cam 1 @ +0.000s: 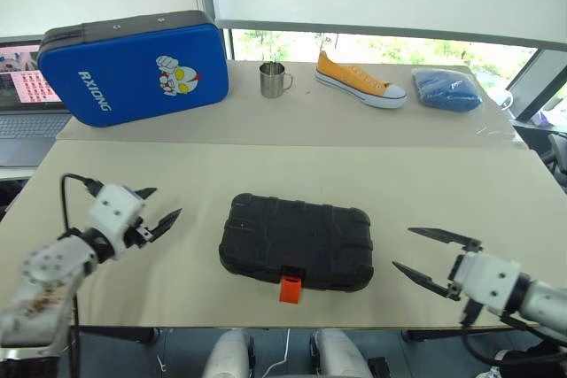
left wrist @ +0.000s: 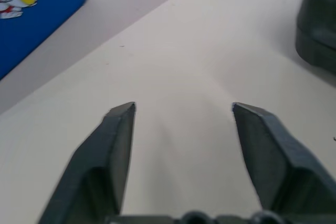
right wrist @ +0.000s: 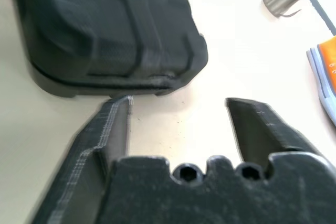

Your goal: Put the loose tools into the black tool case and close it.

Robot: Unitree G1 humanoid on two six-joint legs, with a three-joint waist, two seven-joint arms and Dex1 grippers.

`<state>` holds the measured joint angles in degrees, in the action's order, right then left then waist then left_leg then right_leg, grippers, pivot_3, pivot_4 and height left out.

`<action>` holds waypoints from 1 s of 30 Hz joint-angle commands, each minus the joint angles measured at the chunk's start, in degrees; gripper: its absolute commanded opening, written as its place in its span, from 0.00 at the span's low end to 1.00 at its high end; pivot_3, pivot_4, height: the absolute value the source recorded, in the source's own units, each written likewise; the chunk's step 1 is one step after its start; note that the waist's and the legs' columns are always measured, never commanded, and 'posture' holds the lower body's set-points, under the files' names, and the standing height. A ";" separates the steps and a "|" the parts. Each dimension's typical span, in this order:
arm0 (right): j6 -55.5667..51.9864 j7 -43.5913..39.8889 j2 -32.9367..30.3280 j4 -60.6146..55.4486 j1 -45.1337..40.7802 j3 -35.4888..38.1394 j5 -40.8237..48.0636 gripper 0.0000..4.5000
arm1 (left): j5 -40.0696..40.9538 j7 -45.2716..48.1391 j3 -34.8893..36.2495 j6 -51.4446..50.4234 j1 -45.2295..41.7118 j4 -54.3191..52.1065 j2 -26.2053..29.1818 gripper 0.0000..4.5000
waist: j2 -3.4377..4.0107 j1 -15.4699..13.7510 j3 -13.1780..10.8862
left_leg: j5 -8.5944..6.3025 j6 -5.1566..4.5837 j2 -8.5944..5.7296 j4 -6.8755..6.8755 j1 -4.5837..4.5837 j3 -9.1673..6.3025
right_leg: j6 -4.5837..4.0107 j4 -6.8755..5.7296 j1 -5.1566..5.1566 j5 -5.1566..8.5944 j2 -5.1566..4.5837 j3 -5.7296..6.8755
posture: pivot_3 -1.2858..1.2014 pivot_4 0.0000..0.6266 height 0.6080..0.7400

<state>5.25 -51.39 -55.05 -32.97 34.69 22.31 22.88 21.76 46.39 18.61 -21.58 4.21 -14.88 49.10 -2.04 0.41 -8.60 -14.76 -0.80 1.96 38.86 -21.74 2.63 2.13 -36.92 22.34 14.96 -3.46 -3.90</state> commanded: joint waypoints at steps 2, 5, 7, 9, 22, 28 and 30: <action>-9.18 -9.04 -2.83 -8.08 5.81 -0.04 9.68 0.67 | -2.25 7.38 -8.72 -0.43 -17.03 13.21 2.91 0.90 | -0.14 -1.12 -0.02 | 0.01 0.00 -0.03 0.04 0.02 0.02 | 0.02 0.06 -0.04 0.05 0.06 0.15 | 0.52 0.24 0.99; -11.38 -7.75 -2.66 -7.08 -0.25 -9.87 3.91 0.44 | -7.42 12.45 -18.72 5.88 -28.84 21.43 -2.06 0.73 | -0.43 -1.12 0.12 | 0.02 0.01 -0.07 0.09 0.04 0.10 | 0.13 0.14 -0.12 0.09 0.08 0.13 | 0.52 0.24 0.99; -12.57 -7.15 -1.85 -6.45 -3.42 -13.50 2.09 0.31 | -9.92 14.46 -22.12 9.31 -32.83 25.65 -4.13 0.58 | -0.47 -1.05 0.13 | 0.02 0.01 -0.17 0.19 -0.16 0.31 | 0.02 0.17 -0.04 -0.05 0.07 0.13 | 0.52 0.24 0.99; -12.69 -6.90 -1.15 -5.28 -6.90 -17.30 -0.72 0.14 | -12.54 16.61 -26.05 13.37 -36.65 30.09 -6.75 0.41 | -0.55 -0.60 0.12 | -0.03 0.00 -0.24 0.18 -0.38 0.38 | 0.04 0.17 0.22 -0.05 0.08 0.02 | 0.52 0.24 0.99; -20.32 2.08 7.00 3.24 -27.12 -22.64 -8.72 0.00 | -10.76 32.86 -33.68 9.02 -37.86 20.14 -7.16 0.01 | -0.56 -0.03 0.11 | -0.07 0.00 -0.22 0.34 -1.17 0.14 | 0.02 -0.08 1.06 -0.07 0.18 0.00 | 0.52 0.24 0.99; -20.36 2.99 7.86 7.74 -30.90 -21.16 -10.27 0.00 | -9.75 34.07 -31.67 6.21 -34.94 14.21 -3.58 0.01 | -0.45 -0.22 0.04 | -0.07 0.00 -0.25 0.35 -1.17 -0.07 | 0.04 -0.11 1.05 -0.06 0.14 0.03 | 0.52 0.24 0.99; -21.13 3.23 8.34 7.52 -30.56 -20.15 -9.26 0.00 | -9.67 33.05 -30.58 5.29 -37.17 16.15 -4.16 0.01 | -0.45 -0.36 0.04 | -0.07 0.00 -0.24 0.35 -1.18 -0.06 | 0.03 -0.11 1.04 -0.06 0.17 0.09 | 0.52 0.24 0.99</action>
<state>-15.70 -48.68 -47.26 -24.08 4.37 -0.51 12.18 11.16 79.98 -13.66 -15.43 -30.43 1.10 45.23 -2.49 0.04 -8.56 -14.82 -0.81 1.72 39.21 -22.92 2.57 2.16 -37.05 23.39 14.89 -3.29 -3.81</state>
